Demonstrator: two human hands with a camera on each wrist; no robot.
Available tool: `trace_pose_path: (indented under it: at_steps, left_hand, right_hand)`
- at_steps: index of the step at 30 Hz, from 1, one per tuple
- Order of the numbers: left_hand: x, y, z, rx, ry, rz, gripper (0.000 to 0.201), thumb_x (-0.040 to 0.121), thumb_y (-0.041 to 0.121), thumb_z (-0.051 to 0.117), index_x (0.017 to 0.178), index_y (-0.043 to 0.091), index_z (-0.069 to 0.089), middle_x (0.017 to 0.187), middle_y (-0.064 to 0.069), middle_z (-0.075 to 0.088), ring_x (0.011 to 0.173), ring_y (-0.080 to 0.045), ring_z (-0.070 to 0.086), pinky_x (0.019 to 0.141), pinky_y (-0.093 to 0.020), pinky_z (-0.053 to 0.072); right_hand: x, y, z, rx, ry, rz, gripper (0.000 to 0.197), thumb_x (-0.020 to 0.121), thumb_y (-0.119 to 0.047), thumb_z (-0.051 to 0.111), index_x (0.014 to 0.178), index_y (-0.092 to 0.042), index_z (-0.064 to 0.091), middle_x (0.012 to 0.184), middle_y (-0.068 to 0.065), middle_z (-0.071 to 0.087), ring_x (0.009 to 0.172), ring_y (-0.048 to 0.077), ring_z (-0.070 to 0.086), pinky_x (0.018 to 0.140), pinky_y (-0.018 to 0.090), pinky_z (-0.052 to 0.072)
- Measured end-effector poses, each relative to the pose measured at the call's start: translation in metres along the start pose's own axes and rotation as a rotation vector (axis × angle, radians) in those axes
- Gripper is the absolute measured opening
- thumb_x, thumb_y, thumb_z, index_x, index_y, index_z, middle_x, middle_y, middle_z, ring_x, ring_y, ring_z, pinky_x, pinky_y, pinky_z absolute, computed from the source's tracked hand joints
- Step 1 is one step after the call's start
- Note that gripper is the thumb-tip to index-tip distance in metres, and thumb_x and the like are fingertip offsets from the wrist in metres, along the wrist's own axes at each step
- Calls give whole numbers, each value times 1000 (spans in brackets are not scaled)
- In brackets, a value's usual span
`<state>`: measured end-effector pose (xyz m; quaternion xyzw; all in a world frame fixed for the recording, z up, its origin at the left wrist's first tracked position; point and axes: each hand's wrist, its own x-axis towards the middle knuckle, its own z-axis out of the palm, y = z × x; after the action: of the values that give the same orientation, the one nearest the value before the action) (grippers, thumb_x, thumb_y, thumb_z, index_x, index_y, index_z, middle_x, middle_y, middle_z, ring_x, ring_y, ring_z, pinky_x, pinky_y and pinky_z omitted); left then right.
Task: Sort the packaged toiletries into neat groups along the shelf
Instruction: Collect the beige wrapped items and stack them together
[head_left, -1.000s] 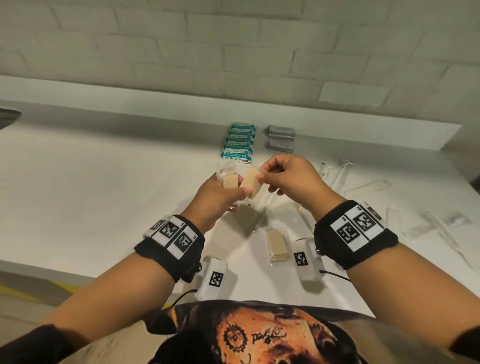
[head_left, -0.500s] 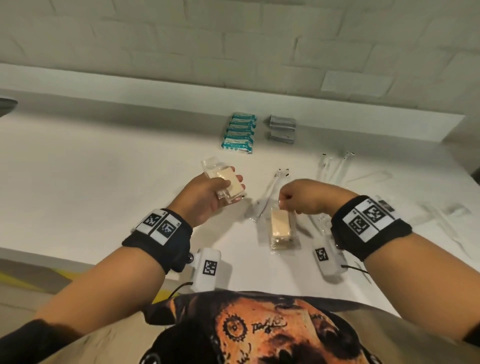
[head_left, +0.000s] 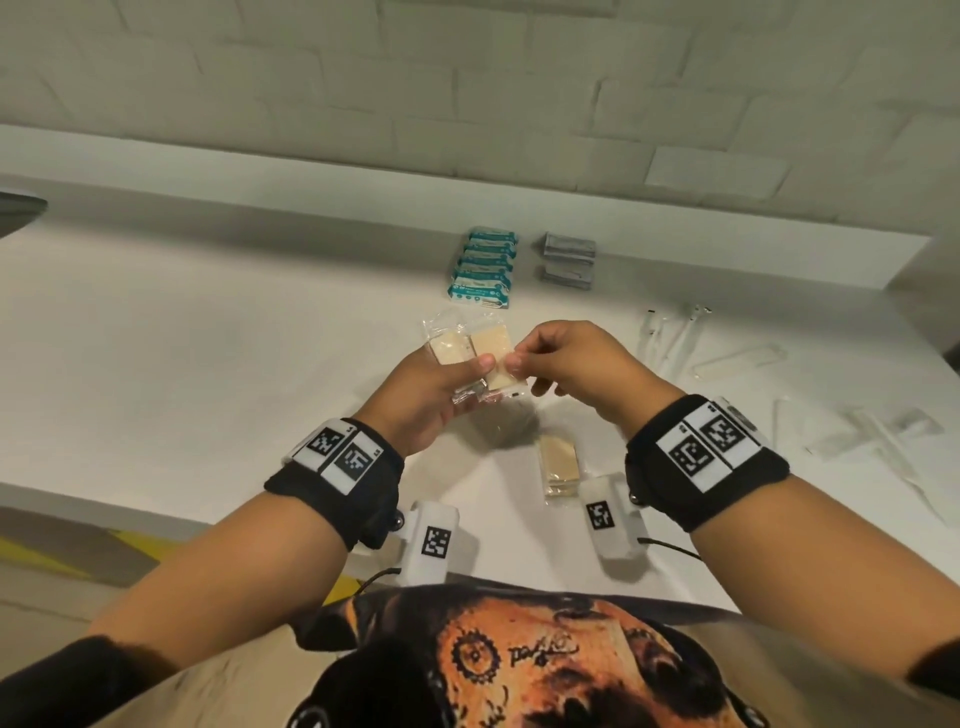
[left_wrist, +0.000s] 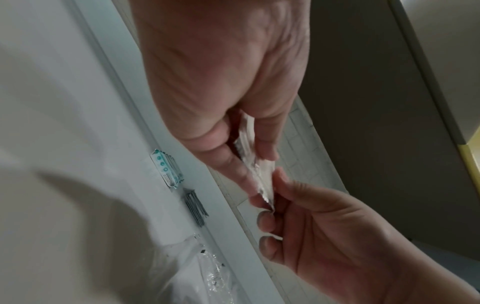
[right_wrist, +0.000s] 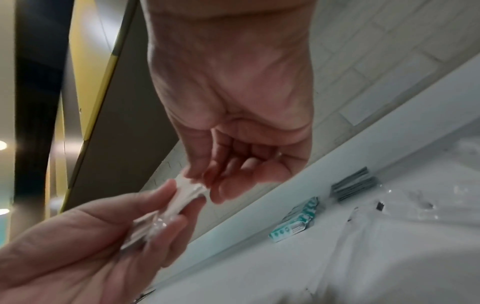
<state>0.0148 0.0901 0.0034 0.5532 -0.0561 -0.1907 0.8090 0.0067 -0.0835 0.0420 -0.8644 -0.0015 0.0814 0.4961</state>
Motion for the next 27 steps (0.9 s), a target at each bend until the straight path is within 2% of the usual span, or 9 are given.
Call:
trace_pose_path:
  at_steps: [4,8,10,12,15,18,21,24,27]
  left_hand:
    - [1,1,2,16,3,26,29,94,7,54,122,3,56,100,-10,66,89,-22,66,76,-29,58]
    - [2,1,-1,26,148,60,9,95,19,57,98,11,60,89,-4,62,84,-20,64,76,-31,57]
    - [3,3,-5,73,150,73,3,92,14,61,93,14,58,90,-4,62,84,-19,64,77,-30,57]
    - [2,3,-3,167,72,38,13,87,4,65,89,15,57,91,-4,65,85,-19,66,78,-32,56]
    - [1,1,7,280,35,21,20,81,-4,68,86,14,59,87,-6,65,81,-20,66,69,-29,56]
    - [0,-2,11,230,86,43,21,81,-4,68,84,15,59,82,-5,64,77,-18,66,61,-23,55]
    - [0,-5,6,180,87,11,19,83,-2,68,90,12,58,86,-7,62,76,-18,66,61,-23,56]
    - [-1,-5,0,136,93,-35,14,87,4,65,95,12,57,88,-6,62,79,-19,67,62,-24,56]
    - [-4,-3,-1,92,112,-77,8,93,18,60,98,12,59,91,-7,64,81,-22,69,64,-26,58]
  right_hand:
    - [-4,1,2,41,-60,17,18,80,-16,75,87,-13,59,78,1,71,69,14,68,58,25,45]
    - [-3,-4,-19,79,-42,48,19,82,0,64,84,-15,53,82,12,71,73,24,70,60,30,47]
    - [-5,-7,-28,-27,-106,42,17,84,3,59,87,-14,56,79,10,68,69,24,68,60,31,49]
    - [-6,-10,-29,-113,-143,10,17,86,2,59,96,-12,62,78,7,65,66,20,65,60,32,50]
    - [-2,-9,-23,-21,-55,-19,16,85,-2,67,101,-6,66,75,6,66,60,16,62,58,30,52]
    - [-2,-6,-23,43,23,37,12,80,-9,76,84,-2,67,68,6,66,56,16,60,53,26,51]
    - [2,2,-26,-202,154,68,16,77,-21,80,78,-8,71,74,4,69,61,16,60,56,28,47]
    - [3,6,-34,-485,304,46,12,83,-27,73,79,-16,72,80,1,69,69,18,60,63,28,46]
    - [-2,7,-42,-407,135,40,10,87,-23,68,82,-14,70,73,-3,64,65,13,58,65,26,45]
